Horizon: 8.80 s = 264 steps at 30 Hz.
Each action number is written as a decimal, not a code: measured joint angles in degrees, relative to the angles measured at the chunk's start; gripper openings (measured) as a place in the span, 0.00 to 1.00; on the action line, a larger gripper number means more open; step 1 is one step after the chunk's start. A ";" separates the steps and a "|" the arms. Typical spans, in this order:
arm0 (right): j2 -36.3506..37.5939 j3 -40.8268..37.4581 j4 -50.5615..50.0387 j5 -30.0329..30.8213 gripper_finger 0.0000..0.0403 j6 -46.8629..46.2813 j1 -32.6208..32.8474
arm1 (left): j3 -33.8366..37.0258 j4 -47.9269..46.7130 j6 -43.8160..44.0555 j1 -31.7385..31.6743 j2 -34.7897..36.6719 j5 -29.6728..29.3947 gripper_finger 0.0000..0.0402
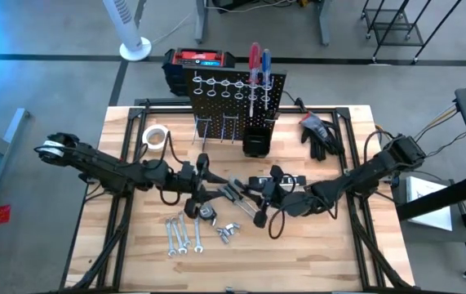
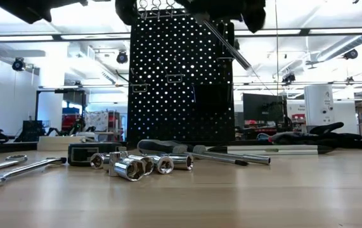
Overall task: Hang tools onto peg board
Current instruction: Hang the left bit driver handle on the peg board
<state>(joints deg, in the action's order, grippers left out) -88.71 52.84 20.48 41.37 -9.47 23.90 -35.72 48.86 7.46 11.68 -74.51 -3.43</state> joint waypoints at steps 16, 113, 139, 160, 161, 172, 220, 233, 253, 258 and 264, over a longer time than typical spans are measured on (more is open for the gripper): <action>-0.13 -1.38 16.37 1.57 0.12 14.14 3.60 | -2.22 -1.20 -0.69 1.40 -0.09 -1.12 0.47; -0.76 -6.69 22.99 -5.38 0.53 1.54 3.01 | -84.58 -80.01 -14.03 -27.88 -12.26 5.31 0.29; -0.92 -9.07 22.94 -5.25 0.47 -0.95 2.82 | -95.39 -77.38 -13.19 -36.48 -19.23 10.45 0.29; -0.94 -9.07 23.01 -5.25 0.45 -1.06 2.82 | -95.93 -80.57 -8.23 -39.66 -21.46 10.74 0.29; -0.94 -9.07 23.03 -5.20 0.45 -1.06 2.82 | -95.93 -80.50 -8.10 -39.74 -21.45 10.74 0.29; -0.96 -9.07 23.01 -3.83 0.44 -1.01 2.80 | -97.79 -82.82 -7.99 -39.95 -21.30 12.90 0.29; -0.98 -9.07 23.02 -3.78 0.39 -2.90 2.12 | -99.25 -87.88 -2.11 -41.38 -24.82 16.48 0.30; -0.98 -9.09 22.96 -3.78 0.40 -2.96 2.08 | -99.14 -89.59 -2.70 -41.38 -23.04 17.75 0.29; -0.82 -8.45 33.87 1.23 0.36 10.49 -0.79 | -99.25 -92.01 -4.10 -41.44 -22.59 18.09 0.29; 0.24 -3.45 34.27 3.82 0.17 30.27 -5.46 | -99.25 -92.04 -4.16 -41.44 -22.62 18.08 0.29; -0.37 4.79 31.98 4.90 0.03 50.78 -11.92 | -99.25 -91.86 -5.27 -41.38 -22.64 18.03 0.29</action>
<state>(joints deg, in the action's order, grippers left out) -89.08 57.62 52.45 46.27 41.32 11.98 -134.98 -43.00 2.18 -29.69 -97.14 14.60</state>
